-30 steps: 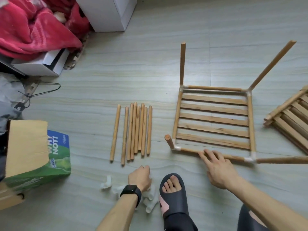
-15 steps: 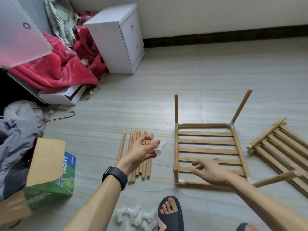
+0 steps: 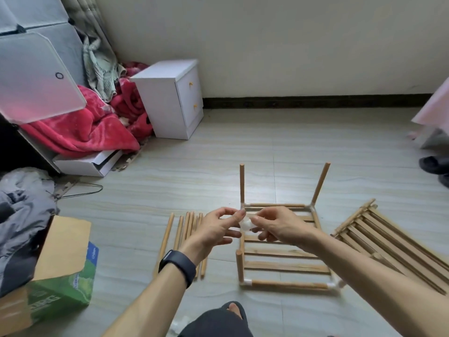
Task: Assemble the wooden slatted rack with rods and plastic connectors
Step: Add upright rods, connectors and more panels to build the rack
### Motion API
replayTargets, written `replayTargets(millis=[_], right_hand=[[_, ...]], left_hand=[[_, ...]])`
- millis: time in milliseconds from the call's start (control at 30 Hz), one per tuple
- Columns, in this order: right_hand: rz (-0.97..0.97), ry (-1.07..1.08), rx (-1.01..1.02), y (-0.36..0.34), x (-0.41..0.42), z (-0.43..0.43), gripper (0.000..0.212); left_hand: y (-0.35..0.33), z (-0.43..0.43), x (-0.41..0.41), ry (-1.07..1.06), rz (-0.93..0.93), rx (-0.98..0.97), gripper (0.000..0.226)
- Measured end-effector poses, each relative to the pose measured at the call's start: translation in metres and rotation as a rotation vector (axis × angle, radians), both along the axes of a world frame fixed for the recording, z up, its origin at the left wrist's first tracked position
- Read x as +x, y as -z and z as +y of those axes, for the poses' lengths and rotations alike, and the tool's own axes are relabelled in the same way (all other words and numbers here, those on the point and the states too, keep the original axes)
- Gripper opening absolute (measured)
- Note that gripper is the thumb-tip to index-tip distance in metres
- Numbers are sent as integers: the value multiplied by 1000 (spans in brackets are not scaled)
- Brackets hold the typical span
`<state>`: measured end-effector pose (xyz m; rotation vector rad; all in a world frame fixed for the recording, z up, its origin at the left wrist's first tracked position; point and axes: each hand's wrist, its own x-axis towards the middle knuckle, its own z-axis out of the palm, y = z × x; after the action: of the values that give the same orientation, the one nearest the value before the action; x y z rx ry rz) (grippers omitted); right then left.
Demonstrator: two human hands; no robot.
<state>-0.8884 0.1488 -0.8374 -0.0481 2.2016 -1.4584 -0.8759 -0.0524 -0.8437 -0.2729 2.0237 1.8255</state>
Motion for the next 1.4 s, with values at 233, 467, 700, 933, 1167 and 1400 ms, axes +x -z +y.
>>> replayTargets(millis=[233, 467, 700, 933, 1167, 1400], right_hand=[[-2, 134, -80, 30, 9, 11, 19], [72, 174, -47, 68, 19, -4, 20], [150, 139, -80, 76, 22, -6, 22], [269, -4, -5, 75, 24, -9, 20], [265, 3, -26, 73, 20, -12, 24], [266, 18, -32, 77, 20, -11, 24]], left_hand=[[20, 4, 3, 53, -63, 152, 34], [49, -13, 6, -19, -77, 103, 33], [51, -22, 11, 27, -201, 171, 31], [54, -21, 17, 69, -168, 71, 29], [58, -23, 18, 92, -129, -16, 29], [61, -25, 22, 96, -87, -46, 30]])
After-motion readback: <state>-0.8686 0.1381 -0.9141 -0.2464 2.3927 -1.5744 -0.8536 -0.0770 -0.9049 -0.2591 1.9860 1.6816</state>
